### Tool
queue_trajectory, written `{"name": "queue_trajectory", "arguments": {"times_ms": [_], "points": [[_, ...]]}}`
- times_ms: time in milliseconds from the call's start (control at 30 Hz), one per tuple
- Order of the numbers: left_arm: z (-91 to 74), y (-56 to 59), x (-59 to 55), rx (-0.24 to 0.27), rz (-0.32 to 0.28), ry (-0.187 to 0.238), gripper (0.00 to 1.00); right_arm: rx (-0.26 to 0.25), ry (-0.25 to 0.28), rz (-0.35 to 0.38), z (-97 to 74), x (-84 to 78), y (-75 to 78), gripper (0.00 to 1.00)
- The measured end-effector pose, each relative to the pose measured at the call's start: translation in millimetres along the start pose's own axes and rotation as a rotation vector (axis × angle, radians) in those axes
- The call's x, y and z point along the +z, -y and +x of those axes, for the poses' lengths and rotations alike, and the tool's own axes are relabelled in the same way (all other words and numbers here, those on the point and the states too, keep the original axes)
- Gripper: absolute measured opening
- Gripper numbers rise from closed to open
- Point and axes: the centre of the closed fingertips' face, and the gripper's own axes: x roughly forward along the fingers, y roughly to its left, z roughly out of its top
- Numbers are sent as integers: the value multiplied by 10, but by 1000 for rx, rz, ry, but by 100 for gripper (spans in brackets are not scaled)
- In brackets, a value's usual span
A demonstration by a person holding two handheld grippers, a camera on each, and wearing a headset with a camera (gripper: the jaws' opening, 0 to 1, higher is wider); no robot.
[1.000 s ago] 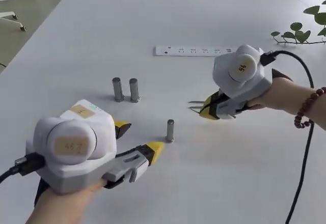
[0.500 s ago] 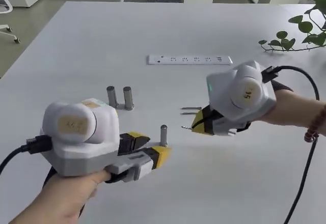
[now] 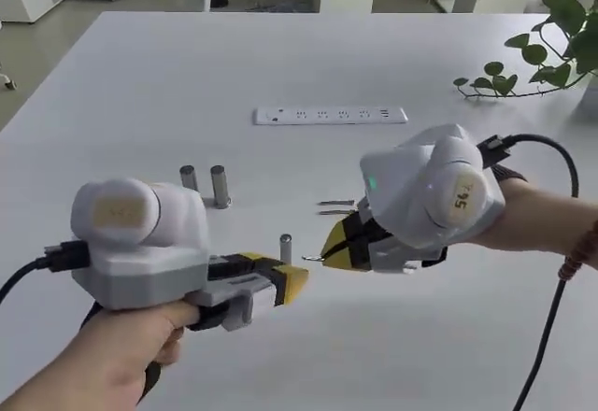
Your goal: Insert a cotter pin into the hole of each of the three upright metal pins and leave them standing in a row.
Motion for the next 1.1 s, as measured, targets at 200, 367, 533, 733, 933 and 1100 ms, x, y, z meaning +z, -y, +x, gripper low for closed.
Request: {"name": "queue_trajectory", "arguments": {"times_ms": [200, 367, 533, 733, 933, 1100], "points": [[-8, 11, -28, -3, -5, -8, 9, 4, 26, -4, 25, 73, -48, 0], [-29, -3, -58, -5, -36, -7, 5, 21, 32, -25, 56, 106, -110, 0], [-31, 15, -81, -20, -81, -8, 2, 15, 44, -35, 58, 148, -112, 0], [-25, 27, -66, -21, -117, 5, 1, 16, 48, -66, 62, 187, -113, 0], [-22, 30, -60, -22, -139, 8, 0, 13, 50, -70, 63, 188, -100, 0], [-17, 47, -81, -25, -101, -3, 0, 15, 39, -92, 71, 187, -121, 0]]}}
